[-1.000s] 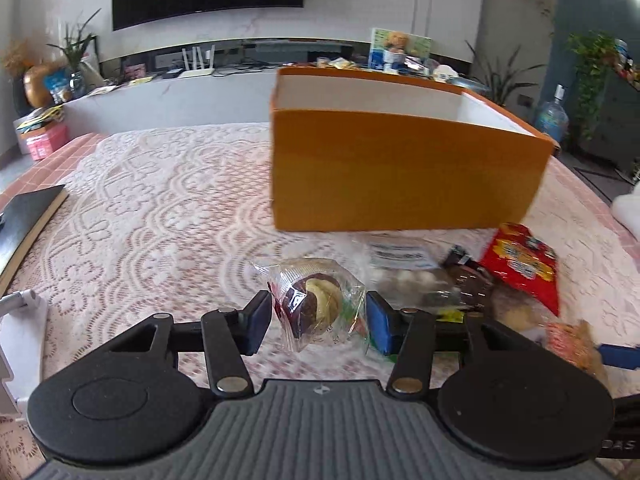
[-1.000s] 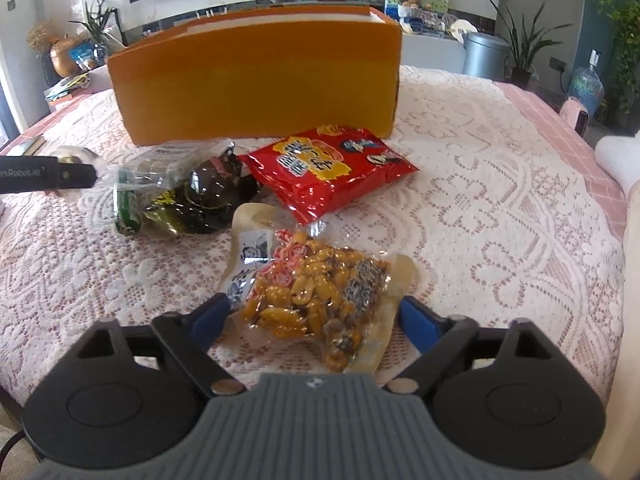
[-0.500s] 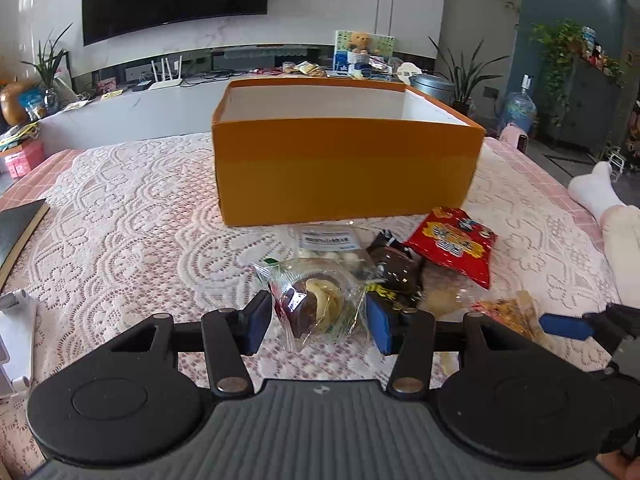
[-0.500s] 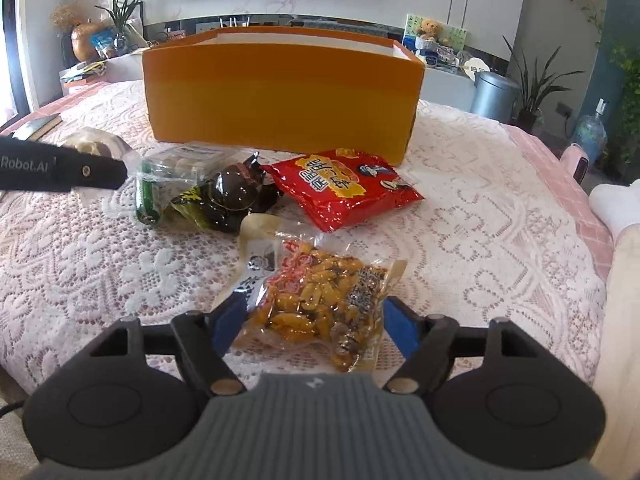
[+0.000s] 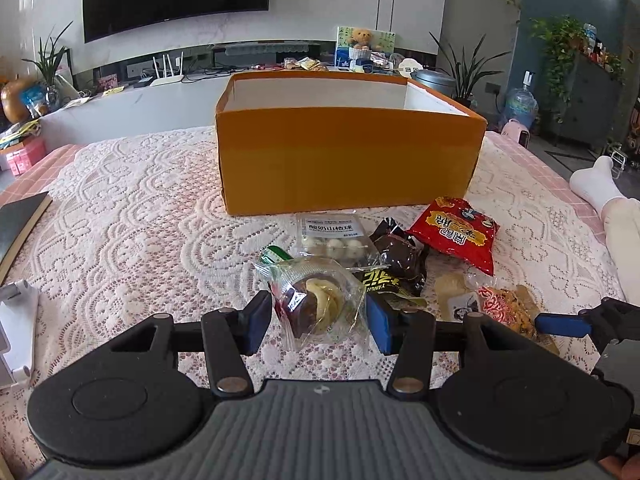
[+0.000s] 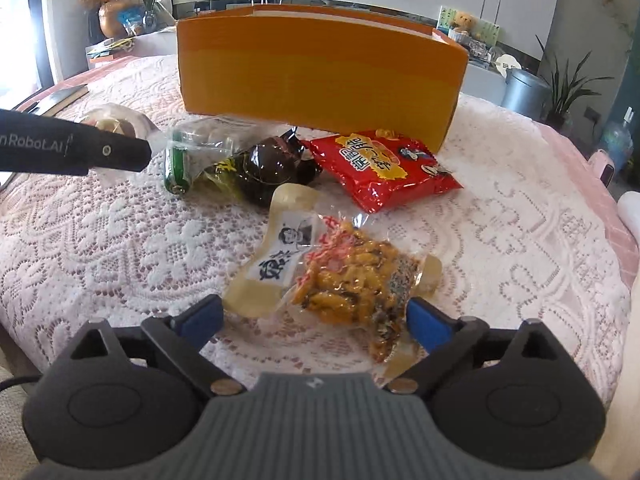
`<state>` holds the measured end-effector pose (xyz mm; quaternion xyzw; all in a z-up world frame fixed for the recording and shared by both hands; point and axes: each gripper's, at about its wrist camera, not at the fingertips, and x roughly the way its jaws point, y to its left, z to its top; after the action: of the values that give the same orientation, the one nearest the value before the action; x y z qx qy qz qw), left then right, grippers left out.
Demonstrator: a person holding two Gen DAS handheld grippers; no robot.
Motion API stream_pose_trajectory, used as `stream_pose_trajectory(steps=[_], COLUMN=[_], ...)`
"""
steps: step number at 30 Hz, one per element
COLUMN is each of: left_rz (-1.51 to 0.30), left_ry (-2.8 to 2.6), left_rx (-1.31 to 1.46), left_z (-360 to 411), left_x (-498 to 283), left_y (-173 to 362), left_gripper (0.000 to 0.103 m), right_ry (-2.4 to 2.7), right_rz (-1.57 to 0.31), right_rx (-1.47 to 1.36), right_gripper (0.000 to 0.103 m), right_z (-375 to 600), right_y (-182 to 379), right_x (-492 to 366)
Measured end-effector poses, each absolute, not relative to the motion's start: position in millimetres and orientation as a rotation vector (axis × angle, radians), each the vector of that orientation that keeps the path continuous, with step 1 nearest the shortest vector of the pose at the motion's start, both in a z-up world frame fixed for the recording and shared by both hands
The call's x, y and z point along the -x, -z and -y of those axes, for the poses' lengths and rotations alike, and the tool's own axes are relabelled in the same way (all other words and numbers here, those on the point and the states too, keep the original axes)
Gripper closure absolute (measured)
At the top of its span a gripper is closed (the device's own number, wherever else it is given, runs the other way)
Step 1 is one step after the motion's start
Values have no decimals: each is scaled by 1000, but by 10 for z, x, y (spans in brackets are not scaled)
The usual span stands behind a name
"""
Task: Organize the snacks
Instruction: 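Grasp the clear peanut-snack bag with the right tool while the left tool grasps the wrapped round candy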
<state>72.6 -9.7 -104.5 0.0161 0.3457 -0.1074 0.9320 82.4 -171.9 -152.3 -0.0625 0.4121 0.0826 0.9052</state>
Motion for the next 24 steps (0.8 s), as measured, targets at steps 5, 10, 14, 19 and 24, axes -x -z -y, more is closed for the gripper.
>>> stream_pose_trajectory(steps=[5,10,14,19,24], left_rz=[-711,-711,-708,-709,-706], left_ry=[222,220,216,219,230], left_rx=[-28,-27,-27,-31,-29], left_z=[86,67,60,68,70], left_x=[-725,-717,-716,-710,-698], left_y=[1059,1057,1049,1047,1051], left_gripper=[45,45,45,45,45], right_ry=[-181,-151,-114,-81,-76], right_rz=[-867,-824,-782,-744,-695], right_rx=[67,103,177,312,446], right_gripper=[13,52,60,59,53], right_z=[1800,1761,1705,1569,1439], right_y=[1554,1501,1471,1509,1561], right_x=[-869,-804,-745,-766,-823])
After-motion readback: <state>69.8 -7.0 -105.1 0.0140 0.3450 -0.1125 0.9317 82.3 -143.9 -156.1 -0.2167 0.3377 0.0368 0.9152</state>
